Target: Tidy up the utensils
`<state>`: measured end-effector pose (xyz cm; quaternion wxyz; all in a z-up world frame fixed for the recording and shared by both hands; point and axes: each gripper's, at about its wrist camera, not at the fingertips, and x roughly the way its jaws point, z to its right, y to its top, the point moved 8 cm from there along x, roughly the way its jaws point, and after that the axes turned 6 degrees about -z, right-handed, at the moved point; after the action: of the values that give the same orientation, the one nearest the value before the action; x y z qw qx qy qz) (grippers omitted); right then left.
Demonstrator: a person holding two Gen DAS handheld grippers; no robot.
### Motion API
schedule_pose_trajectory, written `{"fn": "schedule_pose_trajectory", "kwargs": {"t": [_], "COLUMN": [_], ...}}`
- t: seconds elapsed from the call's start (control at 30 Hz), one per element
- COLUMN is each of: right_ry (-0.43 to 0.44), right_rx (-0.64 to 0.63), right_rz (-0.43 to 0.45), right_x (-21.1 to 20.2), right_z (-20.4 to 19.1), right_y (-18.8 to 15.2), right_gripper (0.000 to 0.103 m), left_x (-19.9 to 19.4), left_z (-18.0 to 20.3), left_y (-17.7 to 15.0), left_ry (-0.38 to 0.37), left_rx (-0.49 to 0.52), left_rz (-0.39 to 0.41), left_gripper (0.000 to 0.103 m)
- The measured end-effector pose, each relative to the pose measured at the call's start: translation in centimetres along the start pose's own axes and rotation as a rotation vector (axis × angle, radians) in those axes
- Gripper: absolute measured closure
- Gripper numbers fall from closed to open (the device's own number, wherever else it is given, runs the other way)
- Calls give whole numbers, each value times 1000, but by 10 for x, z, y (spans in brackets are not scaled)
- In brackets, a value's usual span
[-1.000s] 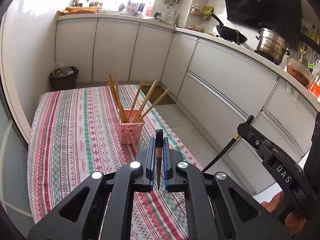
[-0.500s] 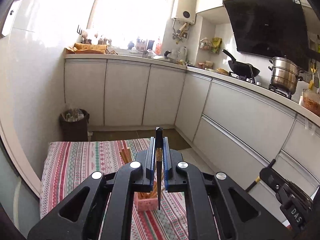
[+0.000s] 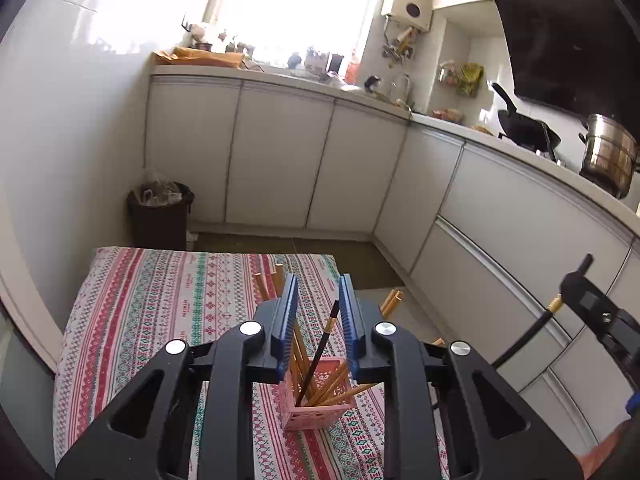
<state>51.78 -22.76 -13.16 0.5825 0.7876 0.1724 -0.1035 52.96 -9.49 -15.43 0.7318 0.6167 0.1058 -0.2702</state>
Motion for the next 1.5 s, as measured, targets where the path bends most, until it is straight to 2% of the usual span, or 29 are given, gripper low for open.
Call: {"fn": "schedule_pose_trajectory", "kwargs": {"t": [0.03,0.17,0.23,0.33,0.63,1.03,1.07,1.1,1.13,1.17,1.23,1.3,1.4,1.5], "right_ry": [6,24,30,26,-22,-50,-49,-53,-61,-63,-67,-63,-92,-136], "right_rx": [1,-2,-9,-28,-78,-151,-157,-160,-156,-143,-115,-92,-98,-112], "right_rz": [1,6,12,18,19,10,13,23,43,75,117,128,119,87], "right_x": [2,9,13,21,63,98,99,98,95,89,77,67,54,44], "right_z": [-2,-13,-18,-26,-32,-35,-36,-36,-35,-34,-31,-29,-28,-26], "right_y": [0,2,3,3,-10,-42,-43,-43,-43,-41,-35,-30,-26,-25], "right_gripper": [95,95,95,95,95,95,87,70,39,23,16,7,7,7], "left_x": [-11,-45,-50,-47,-54,-56,-56,-56,-57,-58,-61,-62,-65,-67], "left_z": [-5,-32,-44,-63,-106,-119,-118,-117,-116,-115,-115,-110,-100,-86], "left_y": [0,-7,-10,-14,-18,-18,-18,-18,-17,-16,-13,-12,-11,-10], "left_ry": [9,64,107,129,158,181,181,179,182,188,191,194,204,197], "left_rx": [-19,-100,-111,-139,-226,-243,-241,-238,-236,-235,-232,-215,-183,-150], "left_rz": [18,55,46,25,12,7,8,10,15,22,42,51,65,74], "left_gripper": [71,63,62,62,62,60,59,55,47,42,28,22,8,7]}}
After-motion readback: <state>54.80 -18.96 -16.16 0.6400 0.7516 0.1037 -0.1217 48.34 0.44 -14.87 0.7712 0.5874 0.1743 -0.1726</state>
